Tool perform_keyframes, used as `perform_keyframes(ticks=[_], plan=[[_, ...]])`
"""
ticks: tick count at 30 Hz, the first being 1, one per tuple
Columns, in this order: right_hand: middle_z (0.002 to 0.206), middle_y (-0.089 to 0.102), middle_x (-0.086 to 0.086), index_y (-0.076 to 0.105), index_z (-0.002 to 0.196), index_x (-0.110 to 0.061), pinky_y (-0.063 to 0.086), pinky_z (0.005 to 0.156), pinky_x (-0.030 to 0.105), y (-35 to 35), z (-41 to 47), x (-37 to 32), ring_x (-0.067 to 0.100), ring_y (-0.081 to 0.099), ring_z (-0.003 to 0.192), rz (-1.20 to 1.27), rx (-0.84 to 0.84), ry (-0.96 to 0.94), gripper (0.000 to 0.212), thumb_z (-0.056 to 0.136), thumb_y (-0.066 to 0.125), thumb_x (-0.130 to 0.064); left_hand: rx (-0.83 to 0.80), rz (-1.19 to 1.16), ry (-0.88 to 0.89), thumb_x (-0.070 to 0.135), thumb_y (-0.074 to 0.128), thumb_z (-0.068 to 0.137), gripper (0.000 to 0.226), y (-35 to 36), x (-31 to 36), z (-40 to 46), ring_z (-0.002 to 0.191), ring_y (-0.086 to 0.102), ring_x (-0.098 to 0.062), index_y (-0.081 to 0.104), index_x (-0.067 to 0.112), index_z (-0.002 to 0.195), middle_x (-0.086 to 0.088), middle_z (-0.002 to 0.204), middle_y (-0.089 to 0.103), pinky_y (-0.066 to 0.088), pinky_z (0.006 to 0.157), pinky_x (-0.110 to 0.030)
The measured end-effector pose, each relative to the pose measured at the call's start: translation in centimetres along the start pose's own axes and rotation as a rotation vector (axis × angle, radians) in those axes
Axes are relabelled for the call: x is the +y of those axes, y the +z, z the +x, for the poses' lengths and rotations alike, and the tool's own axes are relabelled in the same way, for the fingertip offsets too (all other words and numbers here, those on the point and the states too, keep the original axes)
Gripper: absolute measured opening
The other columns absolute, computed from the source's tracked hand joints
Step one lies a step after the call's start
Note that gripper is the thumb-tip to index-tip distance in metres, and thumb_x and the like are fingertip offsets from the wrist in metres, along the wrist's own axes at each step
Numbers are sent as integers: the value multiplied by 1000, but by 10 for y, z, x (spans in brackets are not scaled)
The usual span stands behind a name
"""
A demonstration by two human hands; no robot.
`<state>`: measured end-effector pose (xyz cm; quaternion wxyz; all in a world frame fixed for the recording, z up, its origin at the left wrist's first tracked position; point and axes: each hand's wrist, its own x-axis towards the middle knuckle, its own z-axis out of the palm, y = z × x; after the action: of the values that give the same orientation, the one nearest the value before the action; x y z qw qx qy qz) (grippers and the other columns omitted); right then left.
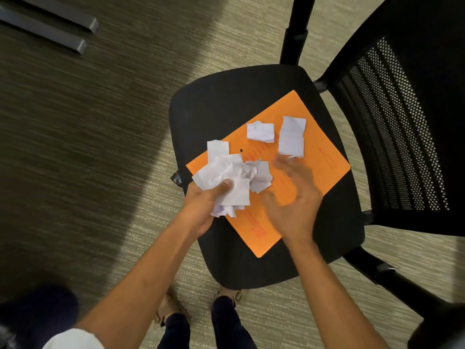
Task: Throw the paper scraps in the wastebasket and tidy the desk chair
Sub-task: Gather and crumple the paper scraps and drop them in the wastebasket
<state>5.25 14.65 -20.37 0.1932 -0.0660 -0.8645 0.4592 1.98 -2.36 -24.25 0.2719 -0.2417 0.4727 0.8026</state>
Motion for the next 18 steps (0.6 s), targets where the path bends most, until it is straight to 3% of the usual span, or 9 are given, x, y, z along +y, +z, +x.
perform_keyframes(ticks=[2,3,6,9,12,15,18], plan=[[116,65,-16,67,115,-22,52,90,21,-1,26,13,-3,60,111,23,204,327,40,76,73,-26,18,5,11,-2,64,91,28,-6,6,3,96,75,-25,65,12,115,-6,107,77,62,64,-40],[115,65,-16,66,115,-23,54,88,22,1,39,24,-3,60,109,29,303,504,39,78,76,-27,24,8,20,-1,65,90,28,-8,9,3,96,75,-24,65,13,115,-5,107,77,62,65,-40],[128,63,4,59,129,-11,55,95,37,5,69,58,18,59,119,-31,367,896,59,80,81,-34,30,19,30,1,64,91,30,-12,15,4,102,73,-26,64,13,119,-5,110,76,64,74,-46],[136,57,12,51,138,-8,52,94,41,8,84,79,28,50,128,-224,168,920,78,75,85,-38,39,19,19,1,64,92,32,-8,19,5,106,72,-27,64,14,122,-7,114,75,63,78,-46],[134,57,15,49,140,-7,52,90,41,8,93,85,32,53,125,-347,45,882,90,67,90,-39,32,22,29,1,63,93,30,-7,20,6,99,74,-23,64,15,120,-4,109,77,63,64,-39],[132,58,15,50,137,-11,55,91,48,3,92,82,33,57,120,-357,82,922,96,59,92,-48,53,19,33,1,61,94,28,-8,21,7,92,76,-20,64,14,117,-1,103,78,60,58,-33],[121,65,10,56,128,-16,55,83,45,1,79,75,31,62,111,-422,135,939,92,54,91,-57,79,28,41,3,62,94,31,-8,22,10,98,74,-24,63,14,122,-4,109,76,61,60,-37]])
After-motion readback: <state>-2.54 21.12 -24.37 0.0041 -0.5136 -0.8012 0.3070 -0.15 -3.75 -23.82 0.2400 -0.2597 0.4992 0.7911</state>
